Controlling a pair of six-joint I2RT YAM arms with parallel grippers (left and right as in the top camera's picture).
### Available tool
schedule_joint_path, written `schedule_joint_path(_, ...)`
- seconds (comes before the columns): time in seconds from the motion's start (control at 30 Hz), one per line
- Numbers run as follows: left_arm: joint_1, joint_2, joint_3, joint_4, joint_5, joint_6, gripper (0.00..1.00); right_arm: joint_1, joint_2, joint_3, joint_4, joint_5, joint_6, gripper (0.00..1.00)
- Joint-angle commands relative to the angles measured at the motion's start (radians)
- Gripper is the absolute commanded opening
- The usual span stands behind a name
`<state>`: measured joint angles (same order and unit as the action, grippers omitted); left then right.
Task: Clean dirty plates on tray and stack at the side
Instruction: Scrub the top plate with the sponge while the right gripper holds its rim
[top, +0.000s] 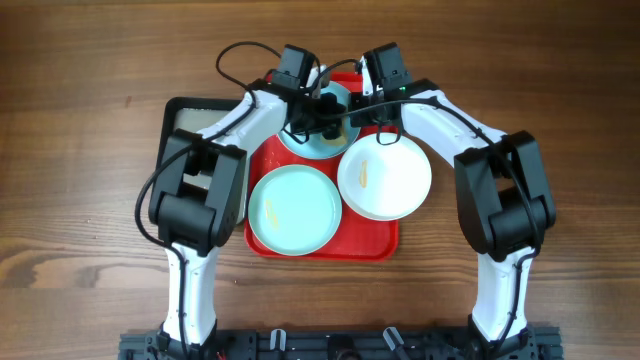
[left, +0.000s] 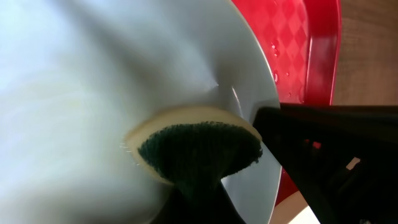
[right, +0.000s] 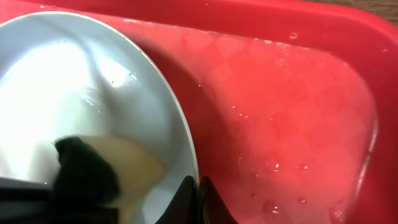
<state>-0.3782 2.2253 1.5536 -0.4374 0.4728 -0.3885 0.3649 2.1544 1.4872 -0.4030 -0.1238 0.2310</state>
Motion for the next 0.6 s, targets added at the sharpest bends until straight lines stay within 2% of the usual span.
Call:
schedule_joint_path(0.0,0.062,-0.148,-0.008,0.002,0.030,-0.009,0.04,0.007,-0.002,-0.004,0.006,-0.034,-0.015,0.04)
schedule_joint_path(0.07,0.080,-0.209,-0.008,-0.002,-0.039,-0.008,0.04,0.007,-0.002,-0.004,0.008,-0.034,-0.015,0.04)
schedule_joint_path(0.23,0.081,-0.228,-0.019,-0.096,-0.393,-0.008,0.04,0.007,-0.002,-0.004,0.006,-0.034,-0.019,0.04)
schedule_joint_path(0.47,0.081,-0.206,-0.071,-0.060,-0.418,-0.006,0.04,0.007,-0.002,-0.004,0.008,-0.035,-0.021,0.04)
schedule_joint_path(0.57,0.081,-0.196,-0.059,0.080,-0.415,0.082,0.04,0.007,-0.002,-0.004,0.008,-0.035,-0.021,0.04)
